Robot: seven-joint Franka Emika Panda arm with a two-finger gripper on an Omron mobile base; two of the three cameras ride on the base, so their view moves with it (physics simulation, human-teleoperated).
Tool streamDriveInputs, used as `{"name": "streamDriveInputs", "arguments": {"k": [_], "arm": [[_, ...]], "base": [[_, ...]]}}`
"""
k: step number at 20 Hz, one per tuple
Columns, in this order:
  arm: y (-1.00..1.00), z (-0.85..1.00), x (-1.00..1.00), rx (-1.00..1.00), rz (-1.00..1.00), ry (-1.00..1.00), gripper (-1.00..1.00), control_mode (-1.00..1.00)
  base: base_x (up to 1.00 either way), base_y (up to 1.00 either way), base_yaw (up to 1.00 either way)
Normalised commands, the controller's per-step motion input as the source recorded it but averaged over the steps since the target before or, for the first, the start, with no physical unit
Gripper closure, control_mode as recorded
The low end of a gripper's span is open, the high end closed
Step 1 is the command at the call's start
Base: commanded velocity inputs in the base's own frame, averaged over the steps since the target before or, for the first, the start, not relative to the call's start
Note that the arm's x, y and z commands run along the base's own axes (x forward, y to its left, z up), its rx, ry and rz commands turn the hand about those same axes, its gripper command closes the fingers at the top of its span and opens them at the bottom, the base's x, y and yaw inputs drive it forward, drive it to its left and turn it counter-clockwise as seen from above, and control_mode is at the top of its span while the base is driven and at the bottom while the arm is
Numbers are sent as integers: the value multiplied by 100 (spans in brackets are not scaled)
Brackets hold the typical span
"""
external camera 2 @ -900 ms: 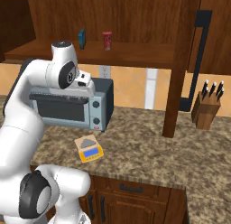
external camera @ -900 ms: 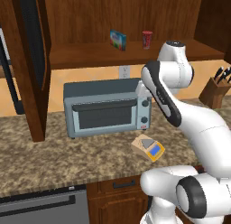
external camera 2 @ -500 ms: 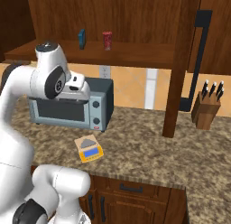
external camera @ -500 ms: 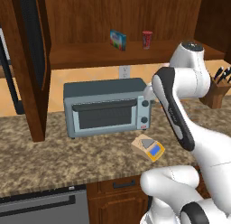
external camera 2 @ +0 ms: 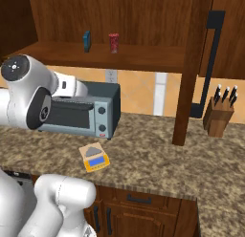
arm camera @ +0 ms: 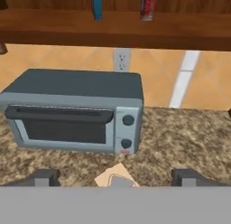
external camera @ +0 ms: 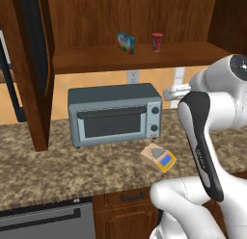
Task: Pick the yogurt and place it on the digital scale for weighing, and close the cabinet.
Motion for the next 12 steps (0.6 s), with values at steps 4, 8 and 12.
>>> {"name": "streamDriveInputs", "arguments": {"k": [4,8,12], "arm": [[-9,71,-5,2,0,-15,-100,-100],[-16,59,-1,4,0,-3,-100,-100],[-8,23,15,1,0,5,-100,-100]], "base": [[0,0,0],[0,0,0],[0,0,0]]}}
